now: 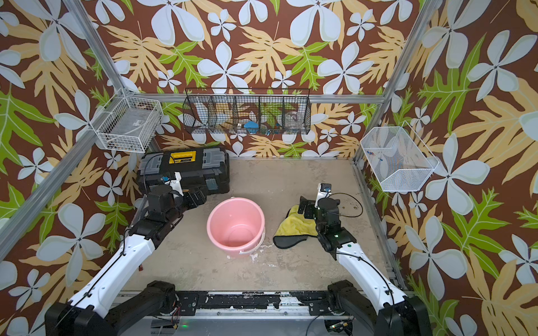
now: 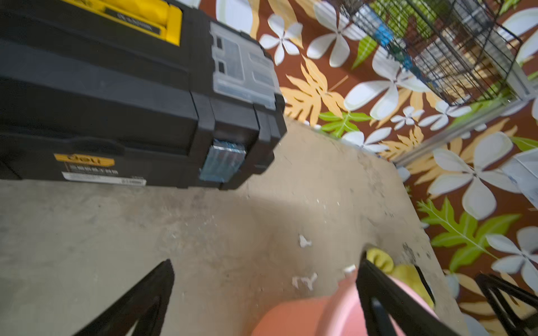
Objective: Wipe the inside of the bucket with a cloth
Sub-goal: Pick up the bucket from the center of the board.
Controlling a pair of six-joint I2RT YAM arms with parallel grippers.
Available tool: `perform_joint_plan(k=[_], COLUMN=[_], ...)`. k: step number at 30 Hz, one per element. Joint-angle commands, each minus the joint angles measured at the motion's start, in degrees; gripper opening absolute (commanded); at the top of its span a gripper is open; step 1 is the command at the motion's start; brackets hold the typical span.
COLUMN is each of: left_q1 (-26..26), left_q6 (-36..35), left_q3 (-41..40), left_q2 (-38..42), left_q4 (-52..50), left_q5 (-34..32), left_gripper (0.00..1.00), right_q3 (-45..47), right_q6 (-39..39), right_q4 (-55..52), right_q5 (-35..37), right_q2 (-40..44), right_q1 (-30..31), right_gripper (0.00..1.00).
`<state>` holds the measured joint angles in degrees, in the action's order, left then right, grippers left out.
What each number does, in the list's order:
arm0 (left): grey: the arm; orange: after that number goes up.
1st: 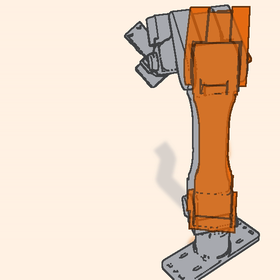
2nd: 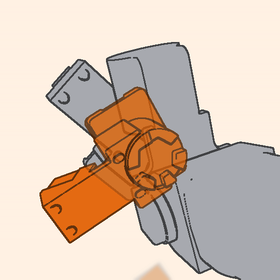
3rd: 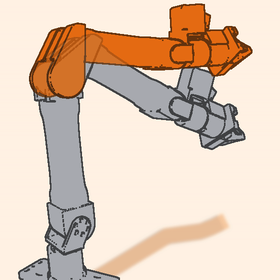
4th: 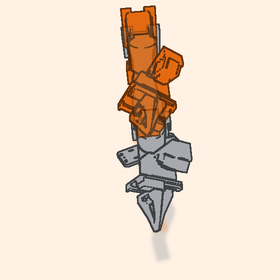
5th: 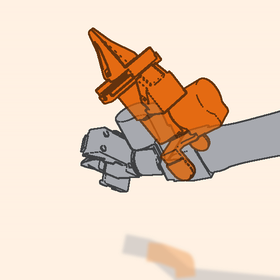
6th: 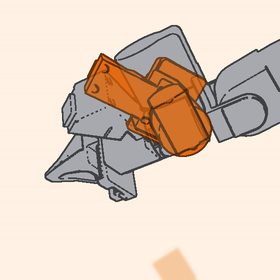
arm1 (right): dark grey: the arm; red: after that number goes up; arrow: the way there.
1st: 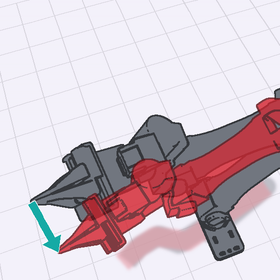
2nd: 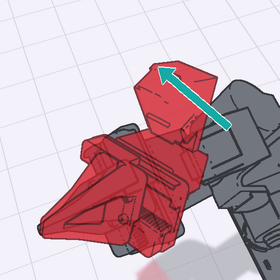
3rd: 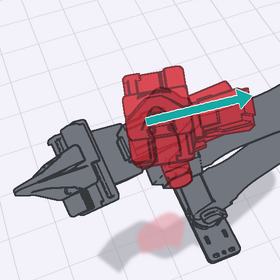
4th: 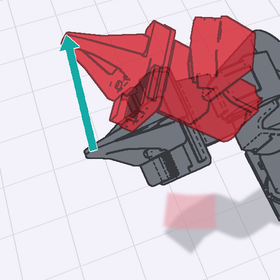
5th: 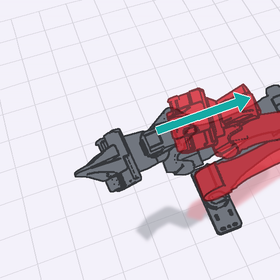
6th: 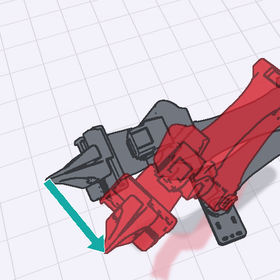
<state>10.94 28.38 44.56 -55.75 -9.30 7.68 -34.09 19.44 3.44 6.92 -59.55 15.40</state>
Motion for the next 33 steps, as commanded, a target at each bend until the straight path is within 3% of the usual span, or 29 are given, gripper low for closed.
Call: perform_joint_plan(k=[1, 5, 16, 23, 28, 33], left_q1=[0.33, 2.04, 7.13, 8.75, 8.99, 9.18], left_q6=[-0.44, -3.17, -7.59, -8.4, -8.77, -9.63], left_q3=[0.5, 4.73, 9.95, 12.48, 14.01, 14.89], left_q2=[2.4, 0.14, -8.85, -14.06, -14.83, -15.36], left_q4=[-7.33, -14.54, -24.97, -25.05, -26.57, -28.31], left_q5=[8.46, 12.92, 8.93, 7.71, 6.41, 5.51], left_gripper=[1.0, 1.0, 0.91, 0.72, 0.51, 0.46], right_q3=[-2.09, -5.59, -8.99, -11.24, -11.97, -11.71], right_q6=[-0.96, -1.57, -0.43, -0.8, -0.5, 0.33], right_q4=[-5.37, -9.83, -11.8, -13.16, -13.9, -13.13], right_q5=[-2.34, -2.93, -2.95, -3.75, -4.07, -5.41], right_q2=[-2.52, -7.26, -11.5, -14.48, -16.67, -17.36], right_q1=[0.07, 0.07, 0.07, 0.05, 0.06, 0.07], right_gripper=[1.0, 1.0, 1.0, 1.0, 1.0, 1.0])
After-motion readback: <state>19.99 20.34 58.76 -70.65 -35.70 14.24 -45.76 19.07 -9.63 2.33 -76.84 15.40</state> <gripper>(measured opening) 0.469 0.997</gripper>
